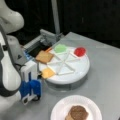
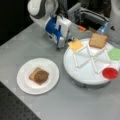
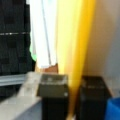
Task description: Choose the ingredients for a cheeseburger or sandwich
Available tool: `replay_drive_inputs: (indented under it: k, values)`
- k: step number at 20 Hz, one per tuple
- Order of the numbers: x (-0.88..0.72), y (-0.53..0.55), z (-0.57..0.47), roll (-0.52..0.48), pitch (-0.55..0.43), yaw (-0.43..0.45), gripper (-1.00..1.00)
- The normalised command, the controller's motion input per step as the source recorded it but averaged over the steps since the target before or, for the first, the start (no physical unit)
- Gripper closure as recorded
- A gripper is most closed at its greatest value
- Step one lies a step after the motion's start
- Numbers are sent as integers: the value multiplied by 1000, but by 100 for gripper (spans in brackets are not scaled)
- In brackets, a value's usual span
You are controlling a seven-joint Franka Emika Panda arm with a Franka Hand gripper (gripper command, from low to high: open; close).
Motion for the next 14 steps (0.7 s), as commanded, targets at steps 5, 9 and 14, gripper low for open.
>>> replay_drive_inputs:
  k: [5, 9, 14]
  values:
    - [56, 49, 97, -94, -23, -11, 100]
    - [65, -58, 122, -93, 1, 36, 100]
    - [35, -114, 138, -73, 31, 87, 100]
